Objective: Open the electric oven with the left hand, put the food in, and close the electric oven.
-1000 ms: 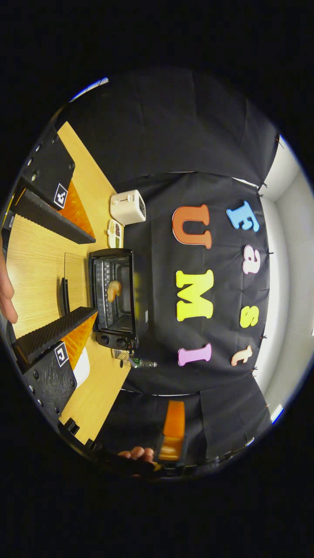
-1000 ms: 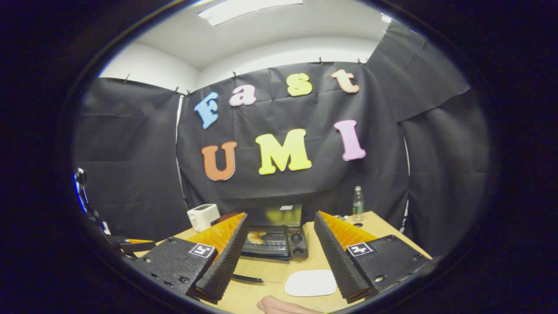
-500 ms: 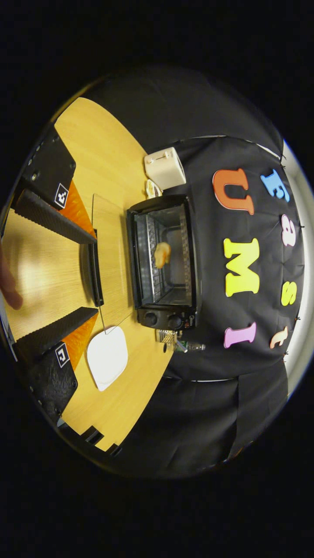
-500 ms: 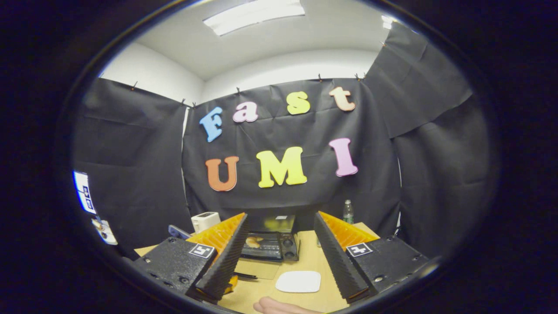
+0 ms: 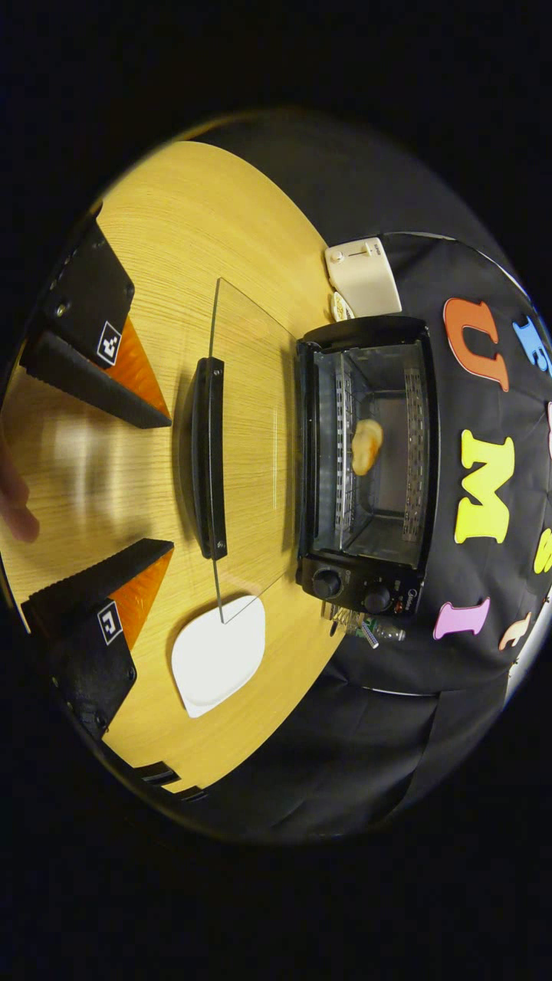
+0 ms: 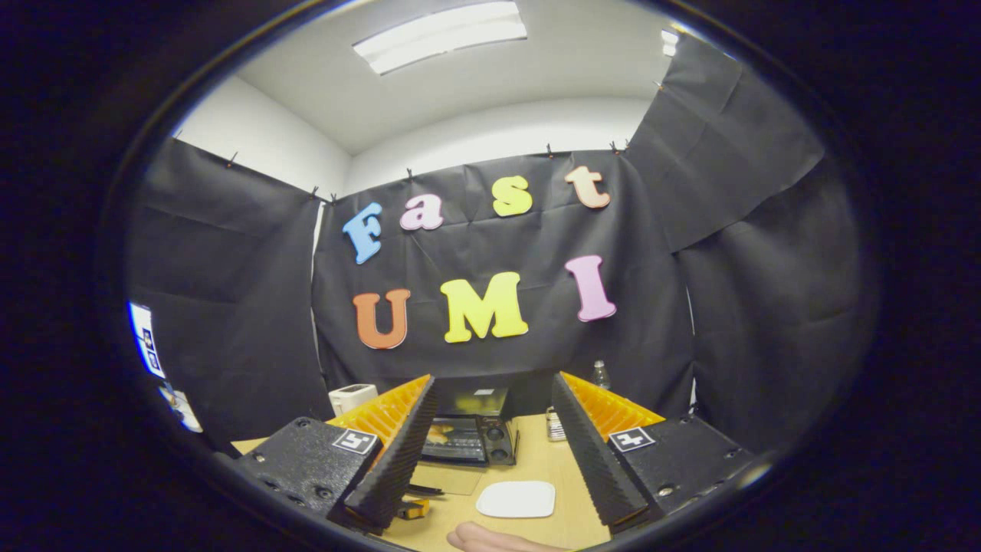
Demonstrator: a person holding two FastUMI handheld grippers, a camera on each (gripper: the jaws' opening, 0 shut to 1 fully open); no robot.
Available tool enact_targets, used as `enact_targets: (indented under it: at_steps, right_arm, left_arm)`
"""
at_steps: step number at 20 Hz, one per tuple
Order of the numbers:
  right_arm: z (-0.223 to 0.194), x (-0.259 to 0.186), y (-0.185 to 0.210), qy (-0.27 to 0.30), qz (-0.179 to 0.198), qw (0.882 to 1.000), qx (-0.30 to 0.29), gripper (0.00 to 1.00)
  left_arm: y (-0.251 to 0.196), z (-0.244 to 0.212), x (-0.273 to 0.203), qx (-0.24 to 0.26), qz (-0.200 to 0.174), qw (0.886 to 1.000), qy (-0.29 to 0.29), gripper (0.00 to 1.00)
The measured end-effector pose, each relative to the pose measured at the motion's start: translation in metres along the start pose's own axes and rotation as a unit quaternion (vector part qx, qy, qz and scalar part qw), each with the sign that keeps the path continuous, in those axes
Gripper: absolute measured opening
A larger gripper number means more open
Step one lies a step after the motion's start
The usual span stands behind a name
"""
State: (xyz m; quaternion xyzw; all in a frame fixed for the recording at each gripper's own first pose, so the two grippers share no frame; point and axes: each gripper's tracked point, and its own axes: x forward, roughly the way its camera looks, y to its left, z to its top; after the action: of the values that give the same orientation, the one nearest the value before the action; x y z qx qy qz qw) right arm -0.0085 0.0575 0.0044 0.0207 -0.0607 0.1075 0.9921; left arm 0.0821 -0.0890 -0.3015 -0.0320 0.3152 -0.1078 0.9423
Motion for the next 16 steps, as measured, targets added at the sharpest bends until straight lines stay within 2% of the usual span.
enact_targets:
  at_steps: [2,3,7,11,16]
  right_arm:
    - [-0.013,0.004,0.003,0.014,0.005,1.000,-0.004,0.92]
    - [-0.017,0.006,0.007,0.020,0.009,1.000,-0.007,0.92]
    - [-0.023,0.010,0.008,0.027,0.012,1.000,-0.004,0.93]
    - [-0.025,0.010,0.007,0.027,0.011,1.000,-0.005,0.93]
    - [-0.031,0.012,0.003,0.030,0.010,0.999,-0.007,0.94]
  left_arm:
    - [0.005,0.001,0.009,0.004,0.009,1.000,0.012,0.96]
    - [0.007,-0.004,0.012,0.003,0.012,0.999,0.033,0.95]
    - [0.007,-0.001,0.011,0.012,0.012,0.999,0.042,0.94]
    - [0.011,0.003,0.010,-0.005,0.020,0.998,0.057,0.94]
    - [0.009,0.014,0.002,-0.024,0.008,0.998,0.051,0.94]
